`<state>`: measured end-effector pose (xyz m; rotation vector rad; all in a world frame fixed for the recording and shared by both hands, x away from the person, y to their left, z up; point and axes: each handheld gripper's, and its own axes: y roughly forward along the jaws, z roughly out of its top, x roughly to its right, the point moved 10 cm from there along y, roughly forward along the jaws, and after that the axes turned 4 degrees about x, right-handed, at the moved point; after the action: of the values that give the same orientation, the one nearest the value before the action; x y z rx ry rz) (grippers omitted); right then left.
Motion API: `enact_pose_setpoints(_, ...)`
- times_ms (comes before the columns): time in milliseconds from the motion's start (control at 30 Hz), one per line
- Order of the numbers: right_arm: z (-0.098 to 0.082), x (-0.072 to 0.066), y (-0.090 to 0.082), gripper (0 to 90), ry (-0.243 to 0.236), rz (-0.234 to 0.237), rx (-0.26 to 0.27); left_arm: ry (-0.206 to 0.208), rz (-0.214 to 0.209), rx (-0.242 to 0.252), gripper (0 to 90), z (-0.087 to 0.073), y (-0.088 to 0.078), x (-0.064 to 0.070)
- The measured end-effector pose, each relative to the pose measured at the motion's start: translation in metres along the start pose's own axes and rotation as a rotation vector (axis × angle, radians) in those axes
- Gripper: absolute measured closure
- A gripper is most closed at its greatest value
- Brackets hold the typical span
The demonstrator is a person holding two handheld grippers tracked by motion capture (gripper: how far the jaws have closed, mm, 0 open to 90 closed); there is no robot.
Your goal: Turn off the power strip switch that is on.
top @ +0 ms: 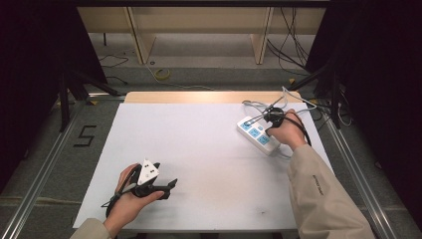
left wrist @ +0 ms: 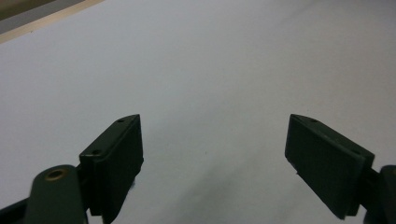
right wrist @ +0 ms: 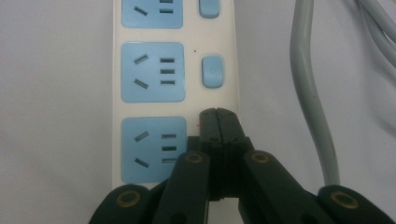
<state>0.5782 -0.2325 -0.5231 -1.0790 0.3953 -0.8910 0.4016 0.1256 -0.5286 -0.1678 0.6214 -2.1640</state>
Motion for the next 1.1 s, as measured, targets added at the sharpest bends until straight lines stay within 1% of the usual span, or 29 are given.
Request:
enact_pose_setpoints(100,0.0001,0.0001,0.0001,90.0,0.005,0.003,-0.003,-0.001,-0.003,-0.001,19.2,-0.0002,0.0003,0.0003)
enact_pose_setpoints(167,0.0001,0.0003,0.0001,90.0,0.003,0.008,-0.014,-0.001,-0.003,-0.001,19.2,-0.0001,0.0003,0.0003)
enact_pose_setpoints(267,0.001,0.0,0.0003,90.0,0.003,0.003,-0.032,-0.001,-0.003,0.0,19.2,0.0,0.0001,0.0004)
enact_pose_setpoints(367,0.0014,-0.0003,0.0009,90.0,-0.013,-0.009,-0.048,0.002,-0.003,-0.002,19.2,-0.0002,-0.0003,0.0003)
enact_pose_setpoints(400,0.0008,-0.001,0.0013,90.0,-0.01,-0.01,-0.057,0.001,-0.003,0.0,19.2,-0.0001,-0.0002,0.0004)
enact_pose_setpoints(500,0.0013,-0.001,0.0017,90.0,-0.011,-0.018,-0.051,0.001,-0.005,-0.001,19.2,-0.0002,-0.0002,0.0007)
enact_pose_setpoints(600,0.0009,-0.0013,0.0015,90.0,-0.001,-0.017,-0.047,0.001,-0.006,-0.001,19.2,-0.0001,0.0001,0.0008)
enact_pose_setpoints(733,0.0008,-0.0009,0.0015,90.0,-0.002,-0.015,-0.048,0.001,-0.006,-0.001,19.2,0.0,0.0002,0.0011)
enact_pose_setpoints(800,0.0006,-0.0007,0.0015,90.0,0.003,-0.012,-0.04,0.002,-0.006,-0.002,19.2,-0.0002,0.0002,0.0009)
enact_pose_setpoints(900,0.0004,-0.0008,0.0012,90.0,-0.001,-0.008,-0.036,0.001,-0.006,-0.002,19.3,-0.0003,0.0,0.0007)
enact_pose_setpoints(1000,0.0005,-0.001,0.0013,90.0,0.001,-0.018,-0.033,0.0,-0.006,-0.001,19.3,-0.0001,0.0,0.0008)
enact_pose_setpoints(1100,0.0005,-0.0006,0.0013,90.0,0.003,-0.013,-0.028,0.002,-0.007,-0.002,19.3,-0.0002,0.0002,0.0009)
